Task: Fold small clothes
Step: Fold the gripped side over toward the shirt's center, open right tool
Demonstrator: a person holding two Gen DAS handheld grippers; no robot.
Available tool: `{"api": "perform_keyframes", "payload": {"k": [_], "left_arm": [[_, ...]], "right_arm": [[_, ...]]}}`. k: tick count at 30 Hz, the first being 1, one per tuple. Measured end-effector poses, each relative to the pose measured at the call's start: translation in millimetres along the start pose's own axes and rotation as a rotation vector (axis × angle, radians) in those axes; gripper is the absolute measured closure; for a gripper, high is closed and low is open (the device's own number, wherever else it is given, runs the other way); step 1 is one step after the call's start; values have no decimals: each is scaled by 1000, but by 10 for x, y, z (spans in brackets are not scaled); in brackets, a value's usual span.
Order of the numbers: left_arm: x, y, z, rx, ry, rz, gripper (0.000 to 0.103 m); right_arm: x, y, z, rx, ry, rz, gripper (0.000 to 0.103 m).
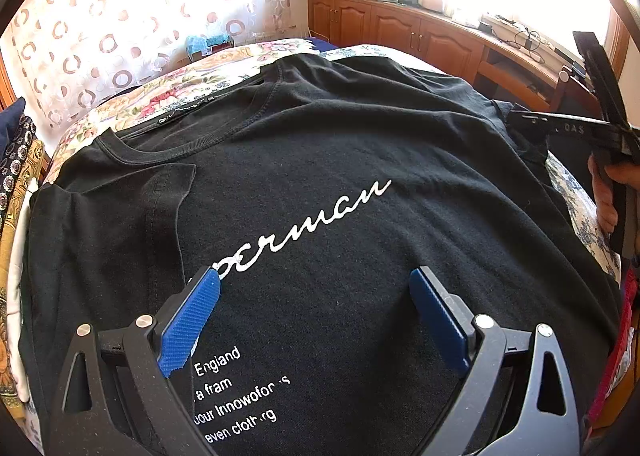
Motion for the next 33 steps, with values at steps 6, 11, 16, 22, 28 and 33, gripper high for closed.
{"api": "perform_keyframes", "payload": {"k": [6,11,16,22,28,33], "left_arm": [[-6,-8,-5,-2,11,-5,7],[-85,-135,-40,29,-16,25,7],[-186,-457,-140,83,-41,39,7],[-241,-914,-347,165,-40,51,7],[-267,-1093,-545,213,-68,18,7],[-281,-1039,-611,197,-80,-6,7]], "right_arm": [[101,3,51,33,22,47,96],[33,-174,76,103,13,117,96],[-433,-518,39,190,-119,162,96],[-1283,-733,-395,153,-340,308,96],[-1569,-580,-832,34,-452,328,62],[-1488,-578,-779,44,-410,291,62]]}}
Point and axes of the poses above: each gripper's, at about its wrist camera, not at the fingertips, and y roughly the way its jaws point, x to its right, z to its top, the point moved 4 cm from there along y, roughly the way its jaws point, and after that the axes turned 7 degrees about -x, right-handed, at the moved point
